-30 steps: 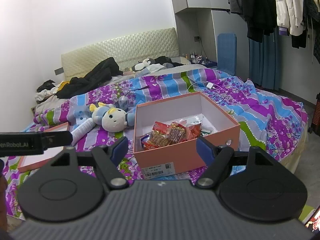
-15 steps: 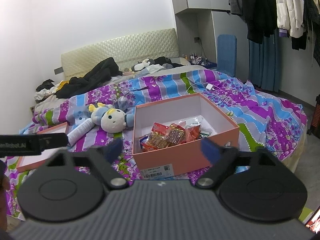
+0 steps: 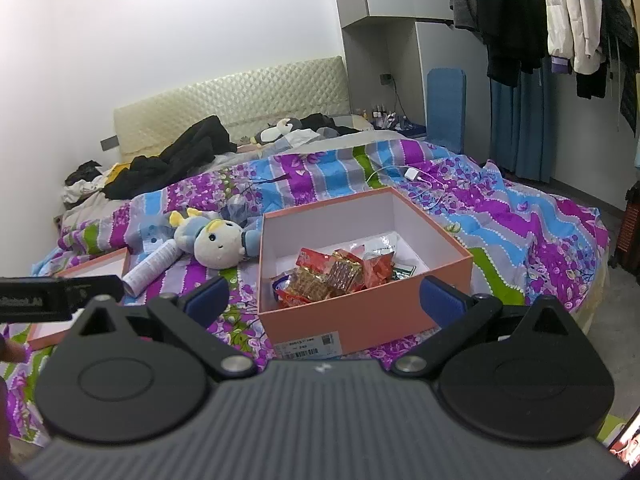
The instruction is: Organize snacks
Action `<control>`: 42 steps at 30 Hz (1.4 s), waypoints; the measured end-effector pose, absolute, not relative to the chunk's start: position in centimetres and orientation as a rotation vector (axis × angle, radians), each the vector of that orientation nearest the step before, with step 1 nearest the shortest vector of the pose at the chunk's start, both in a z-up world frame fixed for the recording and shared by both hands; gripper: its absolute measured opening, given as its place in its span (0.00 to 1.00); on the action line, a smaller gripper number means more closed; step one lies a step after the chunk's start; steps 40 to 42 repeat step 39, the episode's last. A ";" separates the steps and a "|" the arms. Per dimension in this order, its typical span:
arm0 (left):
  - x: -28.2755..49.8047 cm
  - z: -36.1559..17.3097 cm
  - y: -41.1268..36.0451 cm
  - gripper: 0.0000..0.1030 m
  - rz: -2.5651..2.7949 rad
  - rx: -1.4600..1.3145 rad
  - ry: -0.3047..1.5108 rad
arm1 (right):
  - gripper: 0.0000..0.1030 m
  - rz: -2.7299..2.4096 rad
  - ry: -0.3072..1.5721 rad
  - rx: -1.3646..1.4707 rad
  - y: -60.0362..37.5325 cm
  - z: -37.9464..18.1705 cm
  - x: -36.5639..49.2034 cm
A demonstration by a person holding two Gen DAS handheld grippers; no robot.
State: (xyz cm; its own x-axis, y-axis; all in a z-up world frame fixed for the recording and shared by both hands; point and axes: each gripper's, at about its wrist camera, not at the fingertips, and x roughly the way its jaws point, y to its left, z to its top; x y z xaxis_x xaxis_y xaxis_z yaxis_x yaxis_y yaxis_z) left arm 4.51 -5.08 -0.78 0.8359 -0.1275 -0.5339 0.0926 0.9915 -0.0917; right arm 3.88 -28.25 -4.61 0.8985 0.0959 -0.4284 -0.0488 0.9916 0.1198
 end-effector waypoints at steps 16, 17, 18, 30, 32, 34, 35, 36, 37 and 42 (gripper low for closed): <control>4.1 -0.4 -5.4 0.98 -0.144 -0.060 0.553 | 1.00 0.079 0.443 0.108 -28.1 -4.5 4.0; 4.1 -0.4 -5.4 0.98 -0.145 -0.060 0.553 | 1.00 0.079 0.442 0.107 -28.1 -4.5 3.9; 4.1 -0.4 -5.4 0.98 -0.147 -0.061 0.552 | 1.00 0.079 0.442 0.107 -28.0 -4.5 3.9; 3.6 0.1 -5.4 0.98 -0.149 -0.076 0.540 | 1.00 0.085 0.449 0.111 -28.1 -4.3 4.0; 3.5 0.1 -5.5 0.98 -0.148 -0.075 0.541 | 1.00 0.085 0.451 0.112 -28.2 -4.3 4.0; 3.5 0.1 -5.4 0.98 -0.149 -0.077 0.543 | 1.00 0.085 0.449 0.113 -28.2 -4.3 4.0; 3.5 0.1 -5.4 0.98 -0.150 -0.078 0.543 | 1.00 0.085 0.450 0.113 -28.2 -4.3 4.0; 3.5 0.1 -5.4 0.98 -0.149 -0.076 0.543 | 1.00 0.085 0.450 0.114 -28.2 -4.3 4.0; 3.5 0.1 -5.4 0.98 -0.149 -0.076 0.543 | 1.00 0.086 0.451 0.113 -28.2 -4.3 4.0; 3.5 0.1 -5.4 0.98 -0.153 -0.080 0.544 | 1.00 0.084 0.450 0.109 -28.2 -4.3 4.0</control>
